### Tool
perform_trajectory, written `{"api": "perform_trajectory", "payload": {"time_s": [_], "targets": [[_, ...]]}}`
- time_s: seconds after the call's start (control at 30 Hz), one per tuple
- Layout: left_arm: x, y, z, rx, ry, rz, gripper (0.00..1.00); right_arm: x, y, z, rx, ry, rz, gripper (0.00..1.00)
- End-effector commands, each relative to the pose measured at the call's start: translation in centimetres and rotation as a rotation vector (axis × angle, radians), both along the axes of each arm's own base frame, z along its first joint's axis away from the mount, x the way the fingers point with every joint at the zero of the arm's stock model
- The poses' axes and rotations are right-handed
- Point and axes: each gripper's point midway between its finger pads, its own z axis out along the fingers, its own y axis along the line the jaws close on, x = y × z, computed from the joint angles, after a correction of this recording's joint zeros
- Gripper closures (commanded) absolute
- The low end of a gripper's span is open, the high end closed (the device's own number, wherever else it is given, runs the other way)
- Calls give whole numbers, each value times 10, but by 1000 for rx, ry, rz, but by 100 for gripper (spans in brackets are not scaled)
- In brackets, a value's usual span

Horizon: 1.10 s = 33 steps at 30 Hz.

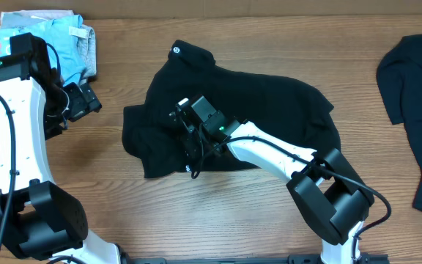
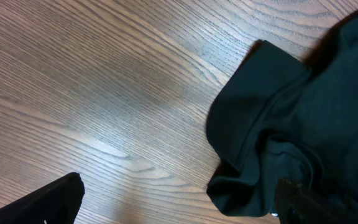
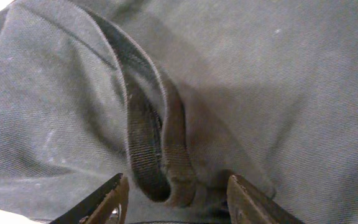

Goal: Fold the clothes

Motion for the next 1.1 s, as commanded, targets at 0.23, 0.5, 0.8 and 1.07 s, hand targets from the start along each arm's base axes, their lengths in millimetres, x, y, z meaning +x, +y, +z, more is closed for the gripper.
{"api": "perform_trajectory", "payload": {"time_s": [0.23, 0.5, 0.8, 1.07], "targets": [[7, -3, 7, 1, -32, -30, 0, 11, 6, 2, -1, -56, 5, 58], [7, -3, 6, 1, -31, -30, 0, 6, 7, -5, -3, -29, 12, 59], [7, -3, 7, 1, -32, -30, 0, 6, 8, -10, -3, -22, 15, 76], [7, -3, 6, 1, -31, -30, 0, 40, -4, 5, -48, -143, -77, 96]]}}
